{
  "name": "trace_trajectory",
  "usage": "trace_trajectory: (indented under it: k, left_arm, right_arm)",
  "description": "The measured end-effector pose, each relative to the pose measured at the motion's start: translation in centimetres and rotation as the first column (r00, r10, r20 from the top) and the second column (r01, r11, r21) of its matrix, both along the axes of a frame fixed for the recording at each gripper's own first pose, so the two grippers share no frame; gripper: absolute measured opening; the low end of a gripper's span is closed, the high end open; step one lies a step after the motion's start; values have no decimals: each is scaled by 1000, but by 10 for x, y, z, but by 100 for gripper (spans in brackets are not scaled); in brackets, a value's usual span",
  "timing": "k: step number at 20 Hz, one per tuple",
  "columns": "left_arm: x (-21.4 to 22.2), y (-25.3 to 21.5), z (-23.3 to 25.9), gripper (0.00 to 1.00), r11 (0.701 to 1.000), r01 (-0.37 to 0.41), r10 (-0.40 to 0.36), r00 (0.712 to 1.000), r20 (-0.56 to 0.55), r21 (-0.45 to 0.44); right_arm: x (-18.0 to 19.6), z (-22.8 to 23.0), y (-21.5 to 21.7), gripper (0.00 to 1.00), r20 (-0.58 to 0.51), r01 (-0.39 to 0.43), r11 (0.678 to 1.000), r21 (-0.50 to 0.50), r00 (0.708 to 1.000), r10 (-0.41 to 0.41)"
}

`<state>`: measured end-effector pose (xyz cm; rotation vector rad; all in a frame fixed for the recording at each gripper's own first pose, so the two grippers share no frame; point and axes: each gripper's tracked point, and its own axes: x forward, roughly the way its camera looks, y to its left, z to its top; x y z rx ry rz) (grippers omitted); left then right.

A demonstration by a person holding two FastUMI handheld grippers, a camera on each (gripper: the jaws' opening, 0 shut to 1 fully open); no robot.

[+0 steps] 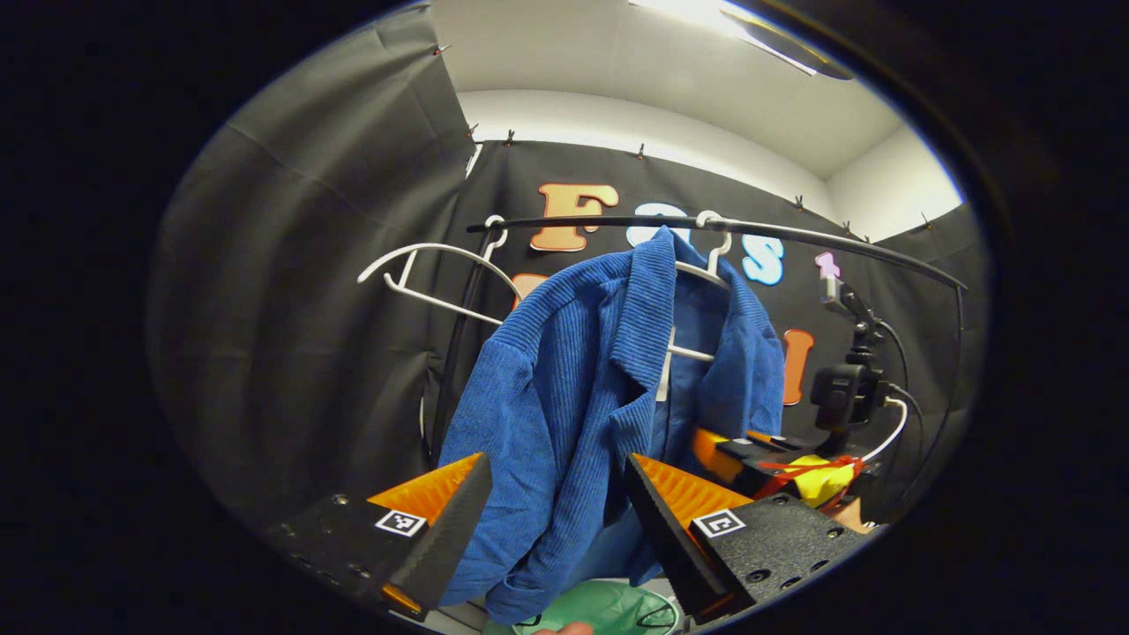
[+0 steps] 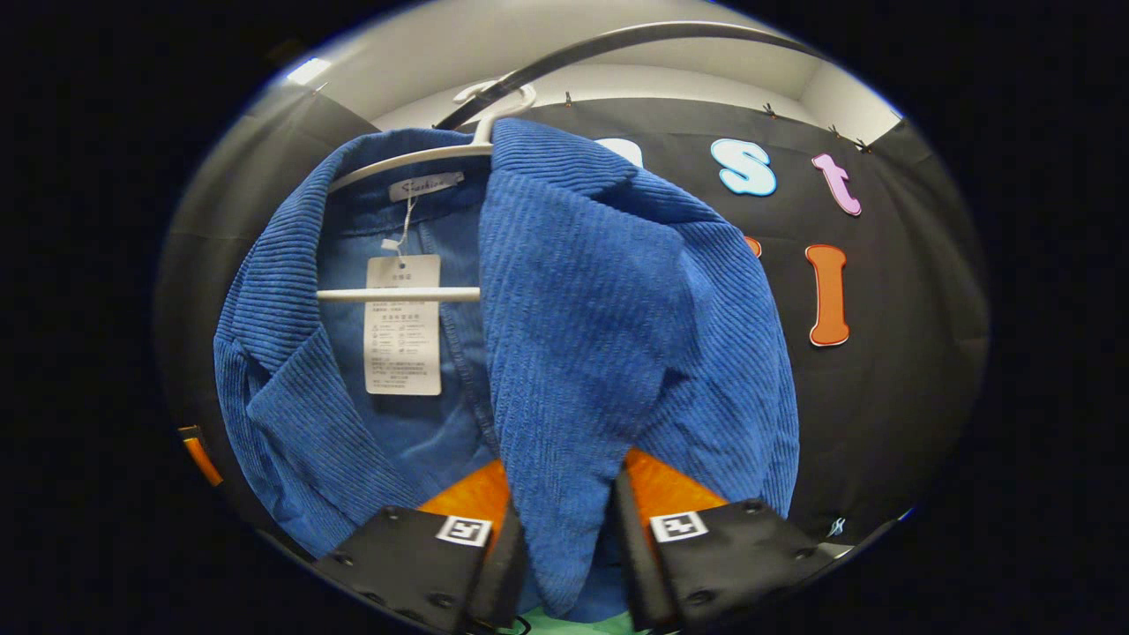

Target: Grasp the clothes on the hanger with both hands and then place them into the laundry hamper below.

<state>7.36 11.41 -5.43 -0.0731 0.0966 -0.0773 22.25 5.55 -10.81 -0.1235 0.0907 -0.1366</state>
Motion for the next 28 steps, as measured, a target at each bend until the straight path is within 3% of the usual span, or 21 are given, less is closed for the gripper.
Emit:
trace_trajectory:
  k: [1,2,4,6,7,10,13,14,16,18,21,23,25,26,28]
  left_arm:
    - [-2,-3,-2,91,1000,-28,28,1000,10,8]
    - [-2,-9,-3,95,999,-53,53,998,16,7]
    - [0,-27,-11,95,997,-77,77,997,8,-10]
    - [6,-51,-21,92,997,-76,76,997,-7,-5]
    - [12,-62,-27,95,997,-72,72,997,-11,-5]
    - [30,-91,-41,92,997,-74,73,997,-26,-33]
    - [52,-93,-52,95,986,-161,161,987,-2,-32]
    - [62,-94,-55,91,983,-180,181,984,10,-14]
    - [81,-95,-57,95,977,-214,213,976,38,23]
    - [92,-93,-58,92,966,-256,254,966,52,23]
    - [97,-79,-51,95,957,-287,282,952,118,33]
    - [91,-56,-57,57,944,-317,305,945,119,94]
    - [86,-49,-57,18,960,-268,260,960,100,85]
    - [79,-45,-55,10,963,-257,250,964,89,75]
    - [64,-34,-42,8,968,-241,235,969,80,71]
  right_arm:
    - [0,6,-8,29,18,-11,1000,23,1000,10]
    - [-2,15,-14,13,35,-37,998,46,999,36]
    - [-13,31,-26,9,50,-96,992,77,994,92]
    - [-31,60,-40,10,108,-146,986,84,985,137]
    - [-40,76,-44,14,143,-179,980,82,976,167]
    - [-77,127,-39,9,251,-309,949,67,926,283]
    - [-103,158,-39,10,303,-343,939,30,898,319]
    - [-110,164,-38,9,317,-356,934,18,888,332]
    - [-126,168,-31,9,325,-384,923,-10,872,366]
    - [-137,168,-22,9,325,-390,920,-42,865,382]
    - [-140,169,-19,9,326,-387,920,-60,864,384]
    - [-137,167,-22,9,321,-375,925,-60,871,373]
    - [-132,166,-26,10,322,-356,932,-66,876,358]
    - [-131,166,-27,9,325,-349,935,-63,879,350]
    - [-128,163,-27,9,325,-338,939,-56,884,338]
